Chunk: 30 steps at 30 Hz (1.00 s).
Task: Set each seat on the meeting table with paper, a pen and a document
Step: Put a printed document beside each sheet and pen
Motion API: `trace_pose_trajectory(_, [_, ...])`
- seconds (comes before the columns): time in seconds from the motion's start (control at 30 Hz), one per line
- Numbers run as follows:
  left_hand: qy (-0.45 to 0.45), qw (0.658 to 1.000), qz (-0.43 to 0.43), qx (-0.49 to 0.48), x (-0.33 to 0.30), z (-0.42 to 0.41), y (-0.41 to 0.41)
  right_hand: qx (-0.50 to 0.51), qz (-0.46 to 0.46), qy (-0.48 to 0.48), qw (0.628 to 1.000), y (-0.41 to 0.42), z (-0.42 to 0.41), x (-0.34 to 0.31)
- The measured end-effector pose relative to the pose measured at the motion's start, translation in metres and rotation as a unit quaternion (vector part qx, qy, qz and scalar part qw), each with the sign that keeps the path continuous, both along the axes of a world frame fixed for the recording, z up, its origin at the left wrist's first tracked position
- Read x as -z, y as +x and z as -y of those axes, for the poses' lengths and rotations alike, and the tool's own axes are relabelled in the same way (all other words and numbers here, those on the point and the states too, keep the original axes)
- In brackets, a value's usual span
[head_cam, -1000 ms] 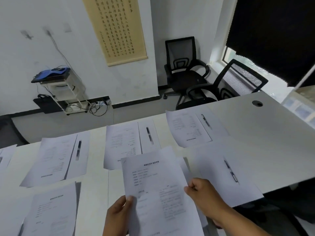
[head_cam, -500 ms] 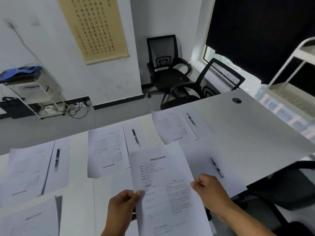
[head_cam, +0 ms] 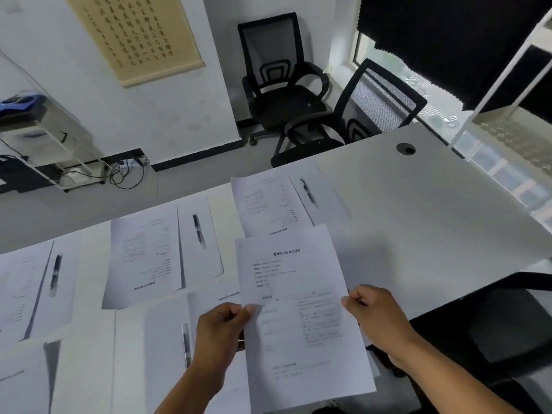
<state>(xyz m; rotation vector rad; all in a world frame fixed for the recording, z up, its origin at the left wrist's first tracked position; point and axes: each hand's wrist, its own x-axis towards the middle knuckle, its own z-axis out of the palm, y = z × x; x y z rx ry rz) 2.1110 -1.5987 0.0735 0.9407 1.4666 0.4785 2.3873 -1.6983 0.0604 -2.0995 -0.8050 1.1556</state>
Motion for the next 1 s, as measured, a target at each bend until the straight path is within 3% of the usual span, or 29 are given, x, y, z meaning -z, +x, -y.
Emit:
trace_pose_trajectory(0.37, [-0.035, 0.999, -0.026, 0.030, 0.025, 0.014, 0.097, 0.018, -0.019, -0.038, 0.999, 0.100, 0.015, 0.022])
trace_pose_trajectory(0.57, [-0.056, 0.991, -0.046, 0.115, 0.039, 0.010, 0.144, 0.018, 0.039, -0.052, 0.998, 0.150, 0.023, 0.031])
trace_pose_trajectory(0.7, [-0.040, 0.980, -0.102, 0.164, 0.050, 0.002, 0.173, 0.014, 0.074, -0.055, 0.996, 0.177, 0.019, 0.032])
trace_pose_trajectory(1.0, [-0.020, 0.963, -0.168, 0.208, 0.081, -0.019, 0.207, -0.015, 0.113, -0.084, 0.990, 0.214, -0.005, 0.061])
